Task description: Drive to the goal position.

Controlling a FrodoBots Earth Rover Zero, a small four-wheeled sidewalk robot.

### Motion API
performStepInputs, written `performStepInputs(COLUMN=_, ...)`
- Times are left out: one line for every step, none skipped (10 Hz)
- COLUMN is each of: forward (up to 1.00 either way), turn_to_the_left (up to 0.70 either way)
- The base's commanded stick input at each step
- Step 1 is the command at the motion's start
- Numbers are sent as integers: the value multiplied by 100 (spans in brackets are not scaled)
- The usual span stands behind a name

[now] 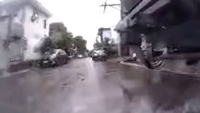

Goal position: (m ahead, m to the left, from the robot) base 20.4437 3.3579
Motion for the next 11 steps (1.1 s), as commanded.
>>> performStepInputs(forward=100, turn_to_the_left=0)
performStepInputs(forward=100, turn_to_the_left=0)
performStepInputs(forward=100, turn_to_the_left=0)
performStepInputs(forward=100, turn_to_the_left=0)
performStepInputs(forward=100, turn_to_the_left=0)
performStepInputs(forward=100, turn_to_the_left=0)
performStepInputs(forward=100, turn_to_the_left=0)
performStepInputs(forward=100, turn_to_the_left=0)
performStepInputs(forward=100, turn_to_the_left=0)
performStepInputs(forward=100, turn_to_the_left=7)
performStepInputs(forward=100, turn_to_the_left=27)
